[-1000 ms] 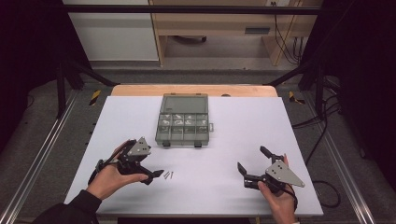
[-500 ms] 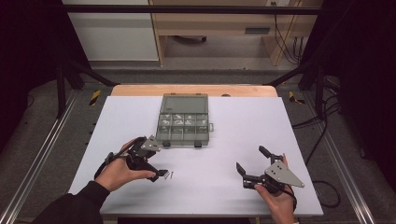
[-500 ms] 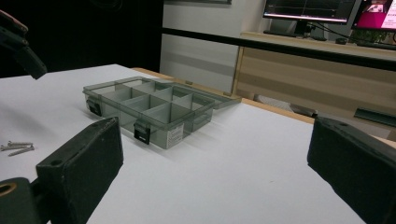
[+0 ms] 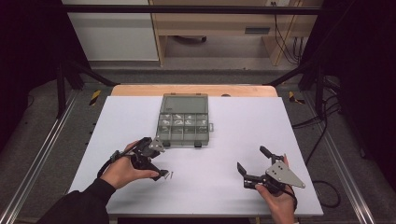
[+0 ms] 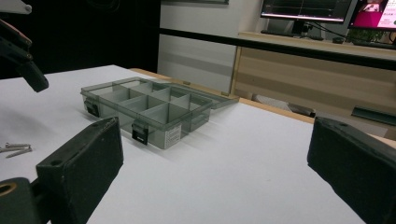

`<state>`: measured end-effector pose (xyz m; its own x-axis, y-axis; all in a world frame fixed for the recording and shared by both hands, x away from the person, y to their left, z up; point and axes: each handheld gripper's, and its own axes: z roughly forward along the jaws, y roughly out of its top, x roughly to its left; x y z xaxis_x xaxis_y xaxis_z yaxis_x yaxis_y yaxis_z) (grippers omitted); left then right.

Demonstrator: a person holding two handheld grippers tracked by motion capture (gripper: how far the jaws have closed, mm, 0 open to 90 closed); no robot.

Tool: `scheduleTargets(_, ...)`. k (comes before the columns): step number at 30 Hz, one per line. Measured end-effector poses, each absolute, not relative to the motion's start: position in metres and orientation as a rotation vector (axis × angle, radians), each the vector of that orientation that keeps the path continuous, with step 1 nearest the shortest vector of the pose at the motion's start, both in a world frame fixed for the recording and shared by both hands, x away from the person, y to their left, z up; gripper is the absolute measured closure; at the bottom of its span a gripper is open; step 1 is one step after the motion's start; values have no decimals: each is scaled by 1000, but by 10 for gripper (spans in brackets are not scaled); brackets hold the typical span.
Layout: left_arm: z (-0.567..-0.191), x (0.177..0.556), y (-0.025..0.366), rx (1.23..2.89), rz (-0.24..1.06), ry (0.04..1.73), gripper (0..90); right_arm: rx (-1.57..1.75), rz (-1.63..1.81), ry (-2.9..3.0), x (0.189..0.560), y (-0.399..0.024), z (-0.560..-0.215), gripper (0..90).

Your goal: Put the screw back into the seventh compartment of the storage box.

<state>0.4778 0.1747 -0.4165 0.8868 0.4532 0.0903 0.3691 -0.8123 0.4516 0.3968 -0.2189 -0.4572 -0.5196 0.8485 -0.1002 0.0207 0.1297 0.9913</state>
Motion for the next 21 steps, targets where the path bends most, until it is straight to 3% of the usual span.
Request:
scheduleTargets(13,-428,477,166,2669,250,639,133,857,1473,1689,397,-220,-457,38)
scheduleTargets(21,-433,477,164,2674,228,678,256,861,1474,1690,396,-220,-457,40)
